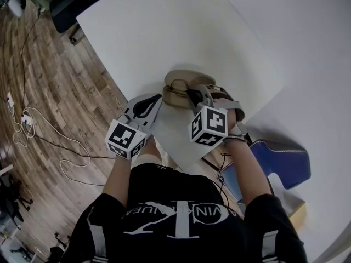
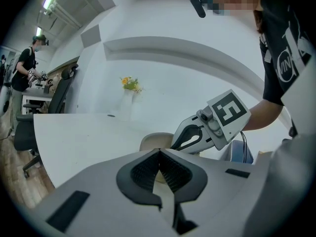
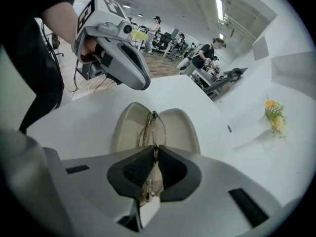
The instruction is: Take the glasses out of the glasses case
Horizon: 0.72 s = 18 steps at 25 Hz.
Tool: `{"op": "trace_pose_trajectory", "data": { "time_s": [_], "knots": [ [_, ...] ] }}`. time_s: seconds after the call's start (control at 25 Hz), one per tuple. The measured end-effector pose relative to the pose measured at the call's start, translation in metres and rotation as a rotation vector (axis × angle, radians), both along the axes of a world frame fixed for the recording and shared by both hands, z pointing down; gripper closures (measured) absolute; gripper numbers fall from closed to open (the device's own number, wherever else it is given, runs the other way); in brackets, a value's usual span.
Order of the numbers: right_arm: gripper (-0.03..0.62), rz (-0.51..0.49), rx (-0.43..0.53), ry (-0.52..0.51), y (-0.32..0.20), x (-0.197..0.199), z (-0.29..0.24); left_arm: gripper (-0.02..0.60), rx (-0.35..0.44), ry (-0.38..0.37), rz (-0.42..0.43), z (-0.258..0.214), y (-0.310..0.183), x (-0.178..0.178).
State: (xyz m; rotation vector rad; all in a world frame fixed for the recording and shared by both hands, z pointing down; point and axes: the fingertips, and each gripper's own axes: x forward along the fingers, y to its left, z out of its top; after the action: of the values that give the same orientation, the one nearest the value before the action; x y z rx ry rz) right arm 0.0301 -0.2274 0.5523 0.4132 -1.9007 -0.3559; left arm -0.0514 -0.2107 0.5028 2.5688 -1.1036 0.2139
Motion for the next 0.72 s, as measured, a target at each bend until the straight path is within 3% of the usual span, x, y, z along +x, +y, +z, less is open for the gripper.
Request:
{"op": "trace_pose_trajectory", "data": {
  "time_s": [0.4, 0.72],
  "knots": [
    [0.553, 0.067, 0.01, -0.131, 0.0, 0.003, -0.026, 0.566, 0.013, 0.005, -0.023, -0.01, 0.002, -0.005],
    [0.553, 0.128, 0.084, -0.218, -0.011, 0.008, -0.051, 0.566, 0.038, -0.003, -0.022, -0.021, 0.0, -0.006]
  ]
}}
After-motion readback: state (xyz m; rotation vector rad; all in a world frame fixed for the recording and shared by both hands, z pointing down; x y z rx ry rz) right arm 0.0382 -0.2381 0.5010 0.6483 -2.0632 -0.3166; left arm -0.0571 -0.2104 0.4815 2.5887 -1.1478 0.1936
